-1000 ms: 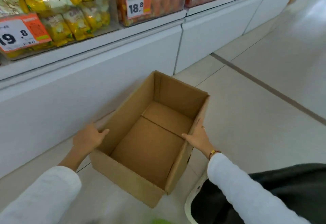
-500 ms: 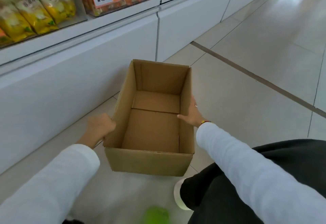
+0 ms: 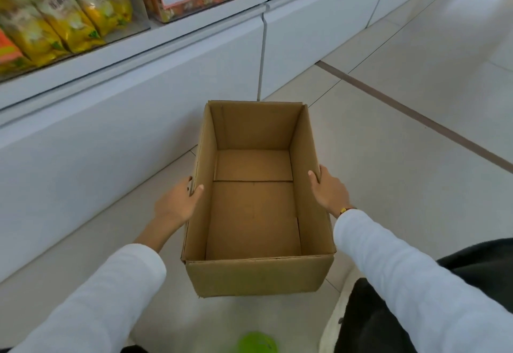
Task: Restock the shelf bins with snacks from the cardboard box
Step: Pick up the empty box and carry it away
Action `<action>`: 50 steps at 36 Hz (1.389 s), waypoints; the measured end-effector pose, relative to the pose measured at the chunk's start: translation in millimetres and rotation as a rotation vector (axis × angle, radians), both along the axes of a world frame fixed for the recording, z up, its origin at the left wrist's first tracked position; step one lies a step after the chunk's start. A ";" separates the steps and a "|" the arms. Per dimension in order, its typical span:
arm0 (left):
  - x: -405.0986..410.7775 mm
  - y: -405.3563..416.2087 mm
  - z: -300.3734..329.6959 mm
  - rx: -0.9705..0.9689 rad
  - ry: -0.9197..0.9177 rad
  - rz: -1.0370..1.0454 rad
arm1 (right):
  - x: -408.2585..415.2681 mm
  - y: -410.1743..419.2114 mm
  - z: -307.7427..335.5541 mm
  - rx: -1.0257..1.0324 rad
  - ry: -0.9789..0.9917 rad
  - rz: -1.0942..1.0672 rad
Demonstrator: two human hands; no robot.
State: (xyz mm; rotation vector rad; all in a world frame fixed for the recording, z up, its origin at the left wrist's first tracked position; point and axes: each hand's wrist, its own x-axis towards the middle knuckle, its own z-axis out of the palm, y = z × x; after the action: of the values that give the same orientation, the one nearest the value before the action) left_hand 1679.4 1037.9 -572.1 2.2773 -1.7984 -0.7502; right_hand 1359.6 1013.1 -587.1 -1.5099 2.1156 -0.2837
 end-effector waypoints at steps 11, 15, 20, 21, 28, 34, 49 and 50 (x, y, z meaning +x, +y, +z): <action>-3.4 -26.8 -11.5 -0.079 -0.049 0.128 | 11.6 -7.6 -4.9 0.008 -0.009 -0.099; 2.0 -31.9 0.4 -0.008 0.010 0.131 | 8.8 -15.0 14.1 0.087 -0.087 -0.102; 1.5 -25.9 45.3 0.057 -0.014 0.155 | 15.1 -14.3 65.0 0.091 -0.033 -0.104; 1.2 -25.1 59.9 0.068 -0.043 0.153 | 16.4 -13.1 79.5 0.087 -0.014 -0.101; -14.2 -17.6 179.1 0.042 -0.127 0.084 | 9.5 3.2 183.7 0.071 0.023 -0.128; -36.8 -20.5 284.0 -0.043 -0.094 0.051 | -14.5 20.7 290.1 0.039 -0.019 -0.205; -109.1 -74.0 447.1 0.041 -0.115 -0.208 | -75.3 39.5 440.4 0.040 -0.015 -0.478; -118.0 -78.3 452.4 0.042 -0.115 -0.221 | -83.4 40.2 446.3 0.041 -0.023 -0.501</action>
State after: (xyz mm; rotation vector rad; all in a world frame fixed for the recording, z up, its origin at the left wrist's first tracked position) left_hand 1561.4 959.7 -119.7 2.2128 -2.1329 -0.7088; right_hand 1276.3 1053.3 -140.8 -0.9271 2.4382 -0.4272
